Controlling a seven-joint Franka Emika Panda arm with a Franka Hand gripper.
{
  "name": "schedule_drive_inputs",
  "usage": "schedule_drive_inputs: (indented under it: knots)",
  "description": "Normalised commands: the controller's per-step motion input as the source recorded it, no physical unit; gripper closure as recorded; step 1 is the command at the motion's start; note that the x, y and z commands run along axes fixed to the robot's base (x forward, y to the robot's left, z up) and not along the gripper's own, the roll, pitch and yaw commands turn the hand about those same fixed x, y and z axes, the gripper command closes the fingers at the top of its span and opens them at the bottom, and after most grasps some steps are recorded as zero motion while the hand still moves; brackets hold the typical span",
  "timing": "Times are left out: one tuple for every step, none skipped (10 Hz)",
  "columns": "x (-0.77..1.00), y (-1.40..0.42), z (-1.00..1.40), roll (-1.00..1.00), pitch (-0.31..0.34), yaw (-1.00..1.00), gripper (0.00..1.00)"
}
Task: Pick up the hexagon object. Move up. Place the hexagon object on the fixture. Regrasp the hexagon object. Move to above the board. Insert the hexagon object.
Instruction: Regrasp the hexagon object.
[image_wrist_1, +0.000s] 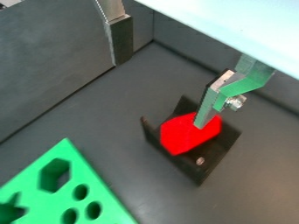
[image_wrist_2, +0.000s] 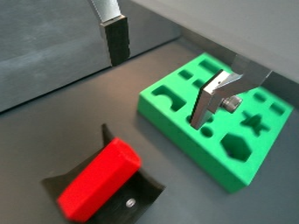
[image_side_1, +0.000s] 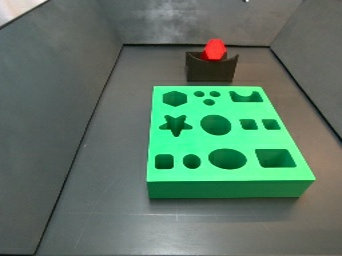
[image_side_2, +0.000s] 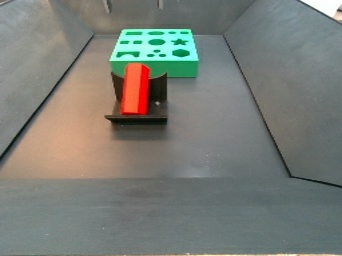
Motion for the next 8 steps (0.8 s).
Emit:
schedule_drive_inputs:
  knots:
    - [0.00,-0.02,0.00,1.00,0.049,0.03,0.00]
    - [0.00,-0.02,0.00,1.00,0.054,0.04,0.00]
    - [0.01,-0.02,0.01,1.00,0.060,0.04,0.00]
    - [0.03,-0.02,0.00,1.00,0.066,0.04,0.00]
    - [0.04,-0.02,-0.01,1.00,0.071,0.04,0.00]
    - [0.05,-0.02,-0.01,1.00,0.083,0.05,0.00]
    - [0.07,-0.03,-0.01,1.00,0.088,0.05,0.00]
    - [0.09,-0.03,-0.02,1.00,0.110,0.06,0.00]
